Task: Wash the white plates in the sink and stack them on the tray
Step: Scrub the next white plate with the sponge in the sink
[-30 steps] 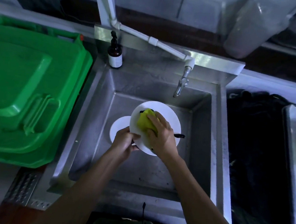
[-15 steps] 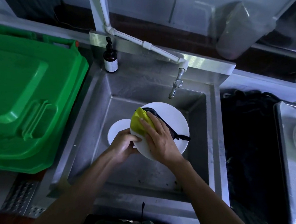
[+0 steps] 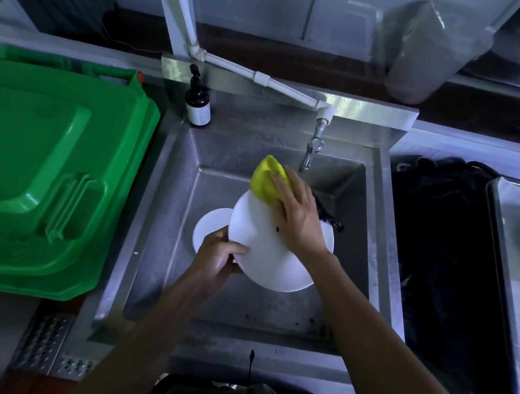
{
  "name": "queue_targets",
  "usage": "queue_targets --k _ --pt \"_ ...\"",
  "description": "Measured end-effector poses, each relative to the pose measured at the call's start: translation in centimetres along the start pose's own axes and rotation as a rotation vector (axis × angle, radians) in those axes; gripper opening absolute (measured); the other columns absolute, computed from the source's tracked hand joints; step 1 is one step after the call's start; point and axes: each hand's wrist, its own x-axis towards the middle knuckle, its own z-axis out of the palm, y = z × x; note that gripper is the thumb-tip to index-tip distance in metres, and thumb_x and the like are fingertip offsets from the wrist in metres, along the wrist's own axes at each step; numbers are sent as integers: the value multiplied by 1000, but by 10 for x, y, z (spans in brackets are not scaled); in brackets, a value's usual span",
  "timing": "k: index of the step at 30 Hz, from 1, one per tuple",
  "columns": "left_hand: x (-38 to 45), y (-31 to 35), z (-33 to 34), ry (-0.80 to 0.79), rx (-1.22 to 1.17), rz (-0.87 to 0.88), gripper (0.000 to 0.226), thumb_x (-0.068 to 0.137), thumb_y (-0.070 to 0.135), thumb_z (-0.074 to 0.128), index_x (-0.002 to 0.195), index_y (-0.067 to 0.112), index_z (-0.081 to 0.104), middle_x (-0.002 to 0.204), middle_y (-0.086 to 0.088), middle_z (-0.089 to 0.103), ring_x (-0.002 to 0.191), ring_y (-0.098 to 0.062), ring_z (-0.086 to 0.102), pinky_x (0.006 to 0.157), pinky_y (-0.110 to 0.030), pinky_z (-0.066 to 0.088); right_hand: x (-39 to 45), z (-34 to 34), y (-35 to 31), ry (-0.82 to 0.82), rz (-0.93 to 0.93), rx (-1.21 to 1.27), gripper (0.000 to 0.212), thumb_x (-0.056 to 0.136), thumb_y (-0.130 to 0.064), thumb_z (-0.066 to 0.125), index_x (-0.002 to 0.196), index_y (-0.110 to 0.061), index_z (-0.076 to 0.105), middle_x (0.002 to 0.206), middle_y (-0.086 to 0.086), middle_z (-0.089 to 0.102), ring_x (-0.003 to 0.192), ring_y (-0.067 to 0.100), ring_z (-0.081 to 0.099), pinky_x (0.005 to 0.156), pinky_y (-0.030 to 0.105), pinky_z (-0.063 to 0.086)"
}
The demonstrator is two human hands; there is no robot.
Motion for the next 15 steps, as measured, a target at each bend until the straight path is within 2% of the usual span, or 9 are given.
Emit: queue_targets --k 4,6,8,10,15 --pt "-4 4 5 26 -26 30 50 63 4 60 109 19 73 113 -13 74 98 -32 69 83 -55 55 -4 -5 14 27 65 -30 51 98 -10 51 148 -16 44 157 10 33 137 32 36 116 42 30" --pt "-3 5 6 38 -44 26 47 63 4 60 103 22 75 112 -12 74 97 -34 68 79 -50 54 -9 -7 19 37 98 -33 53 96 -8 51 148 -15 43 157 11 33 138 32 35 116 42 30" --pt "-2 5 8 43 -56 17 41 63 6 60 93 27 78 106 -10 74 93 -35 62 78 -45 53 -15 -7 22 51 127 -37 55 94 -5 52 148 -13 44 156 14 34 137 34 36 116 43 30" --pt "0 5 7 59 -82 13 37 63 6 61 87 27 79 101 -11 69 91 -34 52 80 -48 48 -21 -8 23 60 151 -34 56 92 -1 52 146 -11 46 155 16 35 136 36 37 116 43 30" --pt "5 3 6 108 -111 14 39 65 7 65 103 13 71 98 -10 72 93 -33 60 83 -51 50 -43 -5 21 72 214 -17 54 92 1 52 145 -9 48 155 17 35 136 38 38 116 44 29"
